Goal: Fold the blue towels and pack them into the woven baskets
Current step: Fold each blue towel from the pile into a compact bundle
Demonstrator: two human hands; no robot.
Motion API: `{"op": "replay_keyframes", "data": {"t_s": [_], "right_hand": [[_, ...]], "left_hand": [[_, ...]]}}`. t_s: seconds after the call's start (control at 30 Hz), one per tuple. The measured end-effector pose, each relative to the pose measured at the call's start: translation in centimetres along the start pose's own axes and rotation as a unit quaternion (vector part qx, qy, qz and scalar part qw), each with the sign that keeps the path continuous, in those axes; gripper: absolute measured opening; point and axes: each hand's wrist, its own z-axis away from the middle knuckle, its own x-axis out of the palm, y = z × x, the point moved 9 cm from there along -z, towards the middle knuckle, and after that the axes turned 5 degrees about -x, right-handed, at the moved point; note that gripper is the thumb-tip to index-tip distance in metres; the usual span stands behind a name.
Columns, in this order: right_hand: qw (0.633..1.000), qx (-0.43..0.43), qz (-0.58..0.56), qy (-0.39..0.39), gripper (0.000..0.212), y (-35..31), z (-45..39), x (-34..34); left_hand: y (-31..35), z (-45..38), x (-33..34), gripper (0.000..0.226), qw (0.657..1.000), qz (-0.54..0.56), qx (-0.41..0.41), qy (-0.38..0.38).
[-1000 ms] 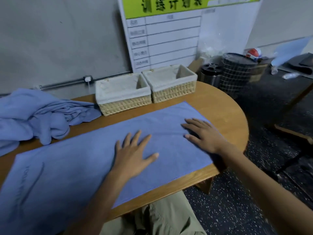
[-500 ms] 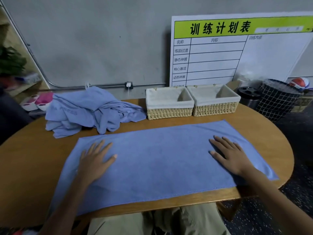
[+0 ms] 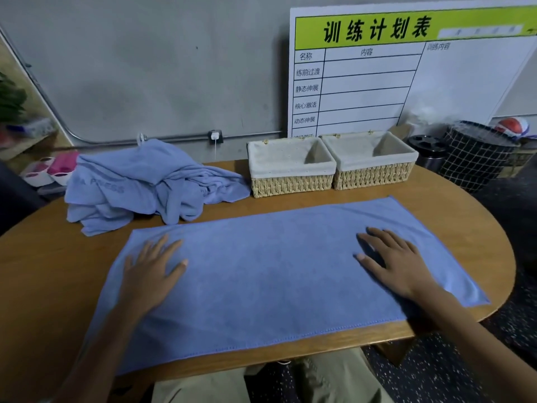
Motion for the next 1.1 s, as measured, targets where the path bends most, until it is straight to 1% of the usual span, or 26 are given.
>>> {"op": "replay_keyframes", "data": {"t_s": [0.1,0.17,0.23,0.3,0.37,0.4,0.47,0.53,0.57,0.63,0.67,0.7,0.77,0.87,0.93,1.0,1.03,1.1], "right_hand": [[0.998,-0.010,-0.014,0.060,0.063,-0.9,-1.9,-1.8],[0.995,-0.033,-0.034,0.093,0.055,-2.5,-4.0,-2.5],[0.992,-0.068,-0.046,0.097,0.045,-4.8,-7.0,-2.3],[0.991,-0.097,-0.051,0.079,0.035,-6.8,-10.4,-1.5],[0.992,-0.108,-0.050,0.038,0.032,-7.9,-13.4,-0.3],[0.993,-0.111,-0.042,0.010,0.031,-8.0,-14.5,0.5],[0.992,-0.121,-0.011,-0.044,0.036,-7.6,-16.1,1.9],[0.988,-0.138,-0.002,-0.066,0.040,-7.3,-17.1,2.2],[0.986,-0.152,-0.011,-0.072,0.037,-7.4,-17.6,2.2],[0.980,-0.176,-0.030,-0.093,0.026,-8.0,-18.2,2.1],[0.977,-0.185,-0.031,-0.105,0.021,-8.2,-18.4,2.1],[0.974,-0.195,-0.028,-0.114,0.018,-8.6,-18.4,2.0],[0.970,-0.205,-0.026,-0.125,0.013,-8.9,-18.2,1.8],[0.967,-0.193,-0.080,-0.149,0.016,-8.7,-17.5,1.1],[0.963,-0.193,-0.108,-0.151,0.019,-8.6,-17.1,0.3],[0.966,-0.195,-0.123,-0.120,0.021,-8.4,-16.7,-1.2],[0.967,-0.195,-0.126,-0.101,0.021,-8.3,-16.5,-2.0],[0.968,-0.204,-0.123,-0.083,0.017,-8.1,-15.7,-3.2]], "left_hand": [[1.8,-0.4,-3.0,0.053,0.991,0.039,0.064,0.110],[3.7,-1.9,-4.3,0.039,0.985,0.057,0.084,0.141],[6.6,-4.3,-4.2,0.023,0.984,0.068,0.110,0.124],[9.3,-6.3,-2.7,0.023,0.987,0.048,0.131,0.081],[10.5,-7.8,-0.7,0.029,0.990,0.017,0.134,0.051],[10.6,-8.1,0.0,0.031,0.990,0.007,0.135,0.043],[10.2,-8.6,0.7,0.033,0.991,0.003,0.126,0.042],[9.9,-9.2,0.7,0.032,0.993,0.005,0.118,0.032],[9.9,-9.4,0.7,0.029,0.993,0.012,0.119,0.011],[10.3,-9.8,0.7,0.016,0.990,0.035,0.135,-0.031],[10.5,-9.9,0.7,0.008,0.987,0.036,0.147,-0.048],[10.6,-9.9,0.6,0.005,0.985,0.026,0.157,-0.060],[10.5,-10.2,0.4,0.009,0.984,0.018,0.160,-0.077],[10.1,-10.1,-0.5,0.008,0.981,0.055,0.165,-0.087],[10.0,-9.2,-1.2,0.010,0.973,0.083,0.193,-0.097],[9.7,-8.6,-2.2,0.020,0.970,0.091,0.207,-0.089],[9.3,-8.4,-2.9,0.021,0.972,0.089,0.205,-0.074],[8.8,-7.7,-4.3,0.013,0.974,0.091,0.202,-0.053]]}}
